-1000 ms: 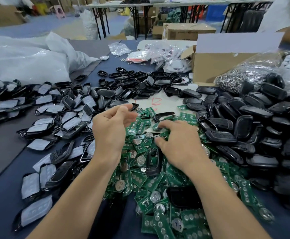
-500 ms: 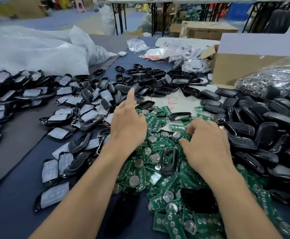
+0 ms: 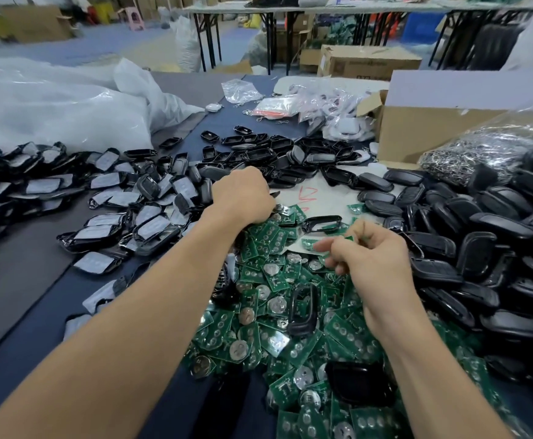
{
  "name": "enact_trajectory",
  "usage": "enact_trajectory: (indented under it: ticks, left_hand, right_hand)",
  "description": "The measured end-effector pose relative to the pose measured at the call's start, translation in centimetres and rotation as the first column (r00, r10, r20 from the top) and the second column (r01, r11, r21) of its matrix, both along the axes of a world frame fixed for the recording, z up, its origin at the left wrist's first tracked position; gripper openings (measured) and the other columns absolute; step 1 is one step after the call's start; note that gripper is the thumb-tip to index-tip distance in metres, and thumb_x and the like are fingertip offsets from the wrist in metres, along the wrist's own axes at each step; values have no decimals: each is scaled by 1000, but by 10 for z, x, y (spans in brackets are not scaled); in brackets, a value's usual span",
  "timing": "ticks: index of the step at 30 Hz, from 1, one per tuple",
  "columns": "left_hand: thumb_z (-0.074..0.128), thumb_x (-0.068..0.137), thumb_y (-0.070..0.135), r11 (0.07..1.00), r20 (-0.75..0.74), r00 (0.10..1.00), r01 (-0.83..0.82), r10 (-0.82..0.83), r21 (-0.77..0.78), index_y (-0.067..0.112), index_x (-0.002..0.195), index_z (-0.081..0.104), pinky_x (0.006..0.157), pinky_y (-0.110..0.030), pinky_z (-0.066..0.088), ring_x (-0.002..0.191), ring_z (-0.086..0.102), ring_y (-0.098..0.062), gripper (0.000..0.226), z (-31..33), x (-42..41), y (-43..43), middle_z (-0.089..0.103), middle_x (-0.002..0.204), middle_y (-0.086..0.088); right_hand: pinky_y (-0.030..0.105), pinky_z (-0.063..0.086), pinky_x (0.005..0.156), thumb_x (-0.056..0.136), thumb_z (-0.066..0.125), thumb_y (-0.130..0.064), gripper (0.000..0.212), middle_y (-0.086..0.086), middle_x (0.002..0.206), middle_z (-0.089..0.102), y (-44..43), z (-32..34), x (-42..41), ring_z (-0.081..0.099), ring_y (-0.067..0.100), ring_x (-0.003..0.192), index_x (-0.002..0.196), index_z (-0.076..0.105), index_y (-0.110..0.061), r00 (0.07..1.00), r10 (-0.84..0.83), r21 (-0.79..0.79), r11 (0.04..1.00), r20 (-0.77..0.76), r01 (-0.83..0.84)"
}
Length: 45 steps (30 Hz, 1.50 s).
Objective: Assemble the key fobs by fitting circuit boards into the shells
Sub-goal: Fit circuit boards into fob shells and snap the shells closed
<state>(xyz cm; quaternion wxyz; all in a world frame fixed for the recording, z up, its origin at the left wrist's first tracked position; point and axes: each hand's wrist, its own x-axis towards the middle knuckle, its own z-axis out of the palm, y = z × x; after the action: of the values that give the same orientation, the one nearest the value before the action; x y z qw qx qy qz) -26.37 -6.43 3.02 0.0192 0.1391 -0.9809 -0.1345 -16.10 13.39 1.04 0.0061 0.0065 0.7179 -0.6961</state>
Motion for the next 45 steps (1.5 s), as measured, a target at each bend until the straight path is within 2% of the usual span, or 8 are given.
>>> enact_trajectory:
  ticks: [8, 11, 16, 25, 30, 36, 40, 45]
  left_hand:
    - [76, 82, 19, 992, -571, 814, 125, -111, -15, 39, 94, 83, 74, -28, 46, 107, 72, -20, 25, -1, 59, 30, 80, 109, 10]
    - [81, 84, 27, 972, -476, 862, 227, -174, 56, 50, 87, 80, 82, -26, 49, 117, 68, -14, 24, -6, 86, 35, 67, 136, 22]
    - [79, 86, 10, 810, -446, 894, 296, -49, 506, 48, 83, 79, 88, -14, 55, 99, 71, 4, 39, -28, 116, 31, 74, 121, 19]
    - [81, 82, 21, 576, -489, 871, 422, -44, 700, 40, 90, 82, 105, -18, 51, 120, 59, 15, 21, -26, 124, 32, 68, 131, 22]
    - [72, 88, -4, 583, -454, 890, 347, 43, 735, 46, 81, 81, 87, -8, 53, 105, 64, 17, 52, -23, 123, 27, 59, 134, 24]
    - [72, 93, 11, 564, -402, 910, 280, 101, 777, 44, 95, 81, 77, -39, 66, 84, 79, -18, 35, -26, 125, 31, 79, 114, 5]
    - [85, 83, 24, 620, -402, 914, 282, 59, 732, 45, 104, 79, 83, -4, 51, 99, 67, 15, 31, -28, 126, 28, 75, 103, 30]
    - [81, 85, 12, 683, -376, 927, 272, 4, 678, 52, 82, 77, 63, -1, 47, 76, 63, 20, 41, -28, 125, 30, 74, 92, 25]
  right_hand:
    - [29, 41, 50, 89, 72, -7, 15, 16, 72, 73, 1, -1, -2, 55, 17, 53, 80, 70, -19, 999, -20, -9, 1000, -32, 20]
    - [18, 40, 45, 96, 68, -5, 19, 17, 73, 73, 0, 0, -1, 52, 12, 48, 84, 72, -19, 999, -37, -108, 994, -21, 35]
    - [18, 38, 41, 101, 62, -4, 19, 10, 71, 71, 0, -1, -2, 51, 11, 47, 99, 72, -20, 1000, -1, -191, 982, 7, 2]
    - [23, 55, 56, 88, 73, 7, 17, 16, 68, 71, -1, -5, -1, 65, 22, 58, 85, 81, -7, 1000, 16, -190, 982, -24, -20]
    - [28, 62, 74, 84, 78, -1, 13, 18, 80, 77, -2, -3, 2, 76, 28, 74, 86, 84, -12, 1000, 19, -238, 971, -19, -23]
    - [31, 61, 85, 86, 77, 0, 23, -3, 105, 81, -2, -4, 1, 75, 16, 103, 90, 85, -21, 999, -39, -171, 984, -2, 38]
    - [27, 61, 76, 82, 77, 10, 40, 0, 103, 81, -4, -5, 1, 78, 17, 94, 106, 79, -22, 999, -30, -192, 981, -17, 26]
    - [26, 61, 64, 81, 83, 4, 18, 10, 78, 78, 0, -5, -1, 74, 22, 65, 85, 80, -14, 994, -106, -228, 968, 14, 107]
